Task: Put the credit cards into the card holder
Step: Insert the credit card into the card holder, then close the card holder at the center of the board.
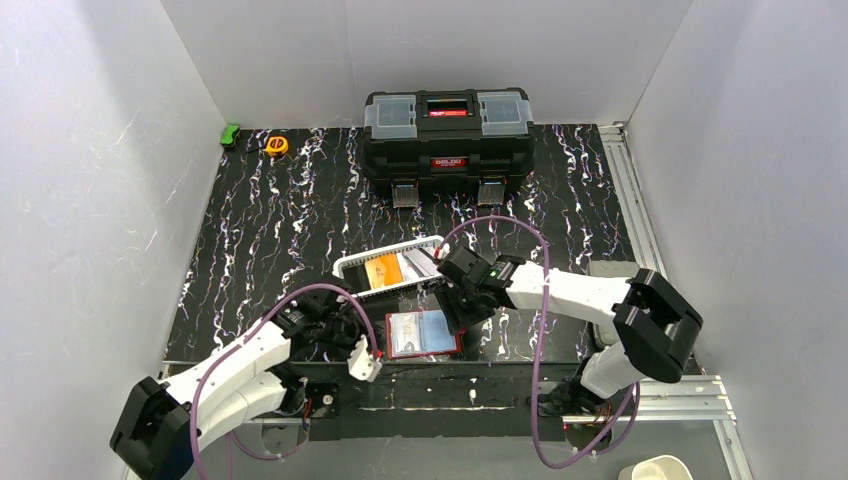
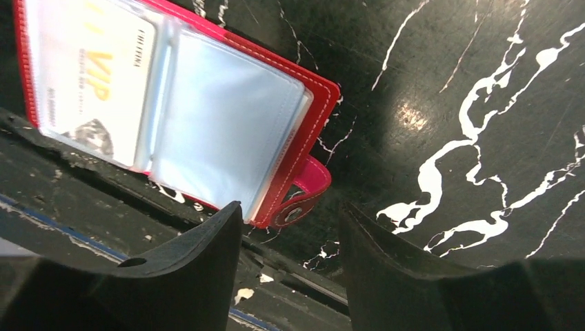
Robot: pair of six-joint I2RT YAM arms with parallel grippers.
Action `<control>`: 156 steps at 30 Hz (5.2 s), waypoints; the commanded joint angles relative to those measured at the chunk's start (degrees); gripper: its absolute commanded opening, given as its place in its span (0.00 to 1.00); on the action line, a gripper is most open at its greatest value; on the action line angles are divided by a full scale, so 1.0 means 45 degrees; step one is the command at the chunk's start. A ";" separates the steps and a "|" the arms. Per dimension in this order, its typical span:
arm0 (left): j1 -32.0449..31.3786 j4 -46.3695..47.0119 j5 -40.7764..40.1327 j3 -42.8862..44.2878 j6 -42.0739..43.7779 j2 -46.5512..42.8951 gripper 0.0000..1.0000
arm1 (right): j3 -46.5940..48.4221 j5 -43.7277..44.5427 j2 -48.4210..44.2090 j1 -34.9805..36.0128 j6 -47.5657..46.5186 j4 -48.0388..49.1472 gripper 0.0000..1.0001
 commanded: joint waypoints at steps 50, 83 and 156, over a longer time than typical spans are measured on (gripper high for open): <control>-0.0285 0.2904 0.2070 -0.0246 0.3529 -0.0201 0.47 | 0.0488 0.0352 0.2669 -0.0277 -0.1980 0.1071 0.03; -0.0904 0.0790 0.4551 0.1631 0.8544 0.2873 0.21 | -0.1274 0.0010 0.1158 0.1144 -0.0931 0.1388 0.01; 0.0163 0.0044 0.5579 0.3699 0.6554 0.5606 0.65 | -0.1292 -0.0273 0.0257 0.0744 0.0148 0.2984 0.01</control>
